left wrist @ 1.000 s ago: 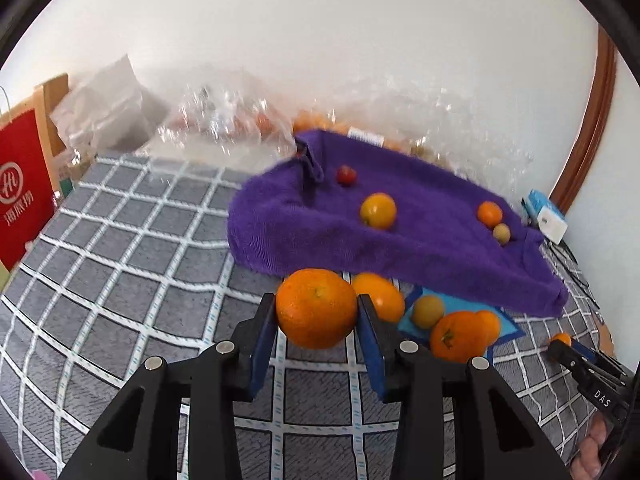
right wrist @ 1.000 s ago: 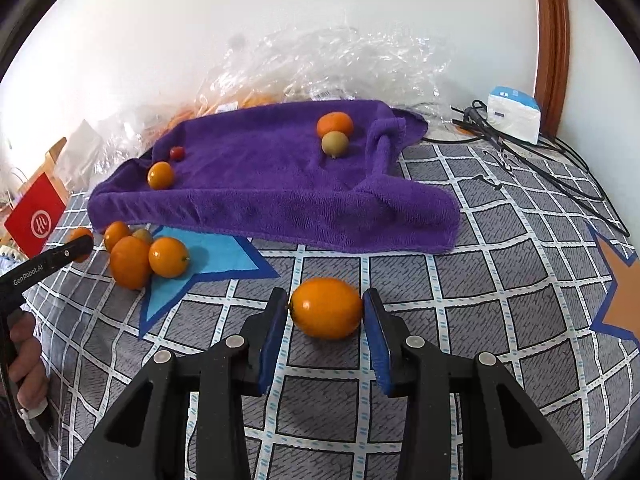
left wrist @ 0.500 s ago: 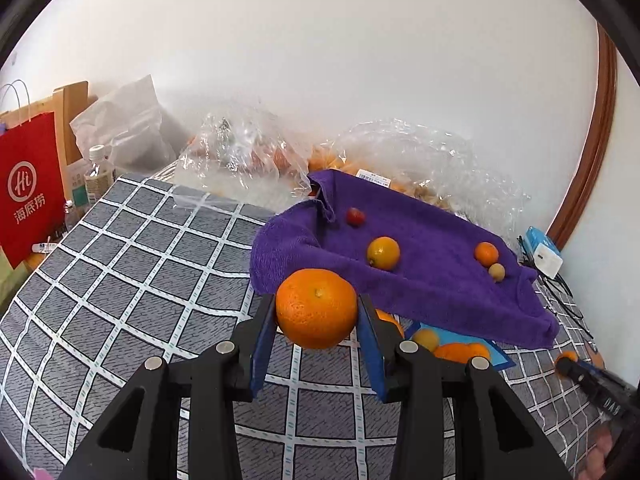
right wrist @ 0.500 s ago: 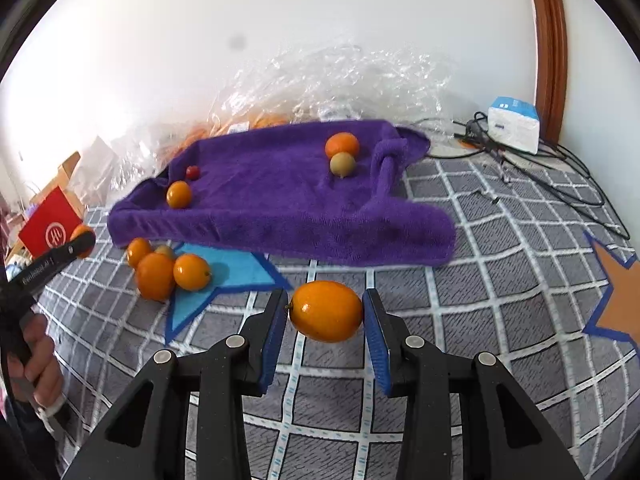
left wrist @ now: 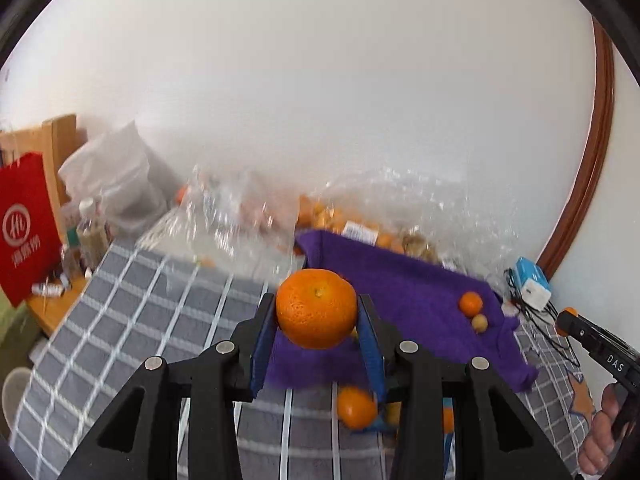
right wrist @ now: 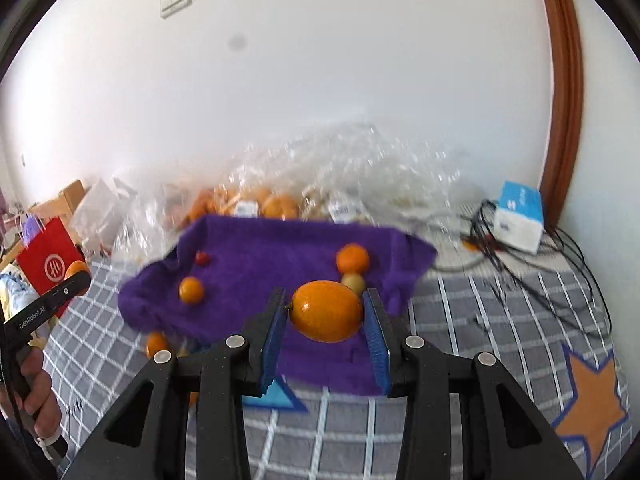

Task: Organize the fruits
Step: 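Carry both oranges over the purple towel with both tools, then open both tools to drop the oranges onto the towel, then move both open tools back toward the fruit beside the towel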

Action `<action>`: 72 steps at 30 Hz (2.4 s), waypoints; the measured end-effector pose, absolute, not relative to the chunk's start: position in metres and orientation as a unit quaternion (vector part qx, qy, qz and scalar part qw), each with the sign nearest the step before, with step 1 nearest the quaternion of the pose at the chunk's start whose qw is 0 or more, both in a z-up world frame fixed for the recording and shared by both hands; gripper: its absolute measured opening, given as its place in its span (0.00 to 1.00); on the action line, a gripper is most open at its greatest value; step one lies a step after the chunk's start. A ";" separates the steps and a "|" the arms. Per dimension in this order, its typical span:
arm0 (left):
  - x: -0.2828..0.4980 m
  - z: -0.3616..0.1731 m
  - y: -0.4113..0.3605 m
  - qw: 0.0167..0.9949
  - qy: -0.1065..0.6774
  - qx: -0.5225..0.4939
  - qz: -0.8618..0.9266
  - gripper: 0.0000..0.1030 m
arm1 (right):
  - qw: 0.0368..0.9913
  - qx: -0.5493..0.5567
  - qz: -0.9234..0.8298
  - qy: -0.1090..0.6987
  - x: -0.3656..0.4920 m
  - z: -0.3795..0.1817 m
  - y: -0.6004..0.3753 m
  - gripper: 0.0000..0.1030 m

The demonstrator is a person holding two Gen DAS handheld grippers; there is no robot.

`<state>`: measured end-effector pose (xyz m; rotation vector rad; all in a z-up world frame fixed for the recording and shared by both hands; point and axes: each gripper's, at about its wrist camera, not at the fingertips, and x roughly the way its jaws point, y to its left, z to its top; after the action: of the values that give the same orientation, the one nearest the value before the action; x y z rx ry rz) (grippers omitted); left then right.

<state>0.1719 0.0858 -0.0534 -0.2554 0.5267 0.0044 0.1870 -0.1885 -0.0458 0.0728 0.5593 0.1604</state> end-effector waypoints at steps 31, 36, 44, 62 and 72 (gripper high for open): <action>0.283 -0.131 0.054 0.925 0.363 -0.106 -0.019 0.36 | 0.915 0.023 0.062 0.399 0.296 -0.144 -0.183 0.37; 0.285 -0.135 0.052 0.924 0.369 -0.098 -0.015 0.37 | 0.915 0.022 0.063 0.398 0.296 -0.143 -0.182 0.37; 0.287 -0.139 0.048 0.925 0.370 -0.085 -0.012 0.37 | 0.916 0.028 0.061 0.395 0.297 -0.144 -0.185 0.40; 0.258 -0.101 0.049 0.953 0.282 -0.105 -0.044 0.44 | 0.955 -0.008 0.047 0.294 0.256 -0.098 -0.178 0.54; 0.221 -0.056 0.051 0.956 0.251 -0.122 -0.096 0.44 | 0.954 0.016 0.068 0.291 0.201 -0.064 -0.179 0.54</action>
<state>0.2213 0.0511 -0.0563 -0.2476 0.5090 -0.1951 0.2012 -0.1791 -0.0636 0.0321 0.5902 0.1389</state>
